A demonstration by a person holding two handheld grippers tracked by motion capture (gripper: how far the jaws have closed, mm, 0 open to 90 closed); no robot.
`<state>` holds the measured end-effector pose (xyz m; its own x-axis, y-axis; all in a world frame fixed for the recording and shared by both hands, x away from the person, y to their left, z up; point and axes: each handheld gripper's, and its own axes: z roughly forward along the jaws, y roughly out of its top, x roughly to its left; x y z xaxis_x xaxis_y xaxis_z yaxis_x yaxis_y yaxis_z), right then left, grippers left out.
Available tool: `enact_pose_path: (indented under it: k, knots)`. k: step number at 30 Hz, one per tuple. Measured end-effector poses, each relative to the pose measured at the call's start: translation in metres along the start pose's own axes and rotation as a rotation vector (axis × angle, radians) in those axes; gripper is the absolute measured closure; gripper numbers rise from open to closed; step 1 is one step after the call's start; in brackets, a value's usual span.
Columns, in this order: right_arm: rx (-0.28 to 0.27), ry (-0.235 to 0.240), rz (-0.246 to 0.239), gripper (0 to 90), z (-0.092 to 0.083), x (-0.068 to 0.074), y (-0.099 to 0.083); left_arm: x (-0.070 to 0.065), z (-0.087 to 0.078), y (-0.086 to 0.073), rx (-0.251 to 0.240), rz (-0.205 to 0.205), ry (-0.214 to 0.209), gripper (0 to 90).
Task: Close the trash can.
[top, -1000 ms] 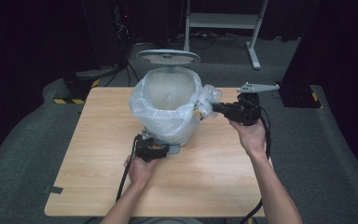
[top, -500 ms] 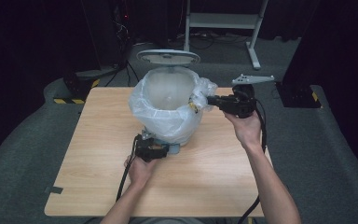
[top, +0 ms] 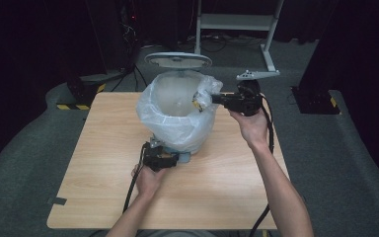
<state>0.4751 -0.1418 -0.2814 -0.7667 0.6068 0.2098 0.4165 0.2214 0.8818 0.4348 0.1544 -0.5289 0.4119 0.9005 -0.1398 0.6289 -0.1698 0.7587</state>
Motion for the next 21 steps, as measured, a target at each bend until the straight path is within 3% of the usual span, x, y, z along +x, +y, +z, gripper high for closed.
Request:
enact_pose_path:
  k: [2, 21]
  knots:
    - [0.000, -0.002, -0.001, 85.8, 0.004, 0.000, 0.002, -0.001, 0.001, 0.000, -0.014, -0.017, -0.001, 14.6]
    - [0.044, -0.026, 0.022, 85.5, 0.042, -0.005, 0.014, -0.001, 0.000, 0.000, -0.011, -0.013, -0.001, 14.6]
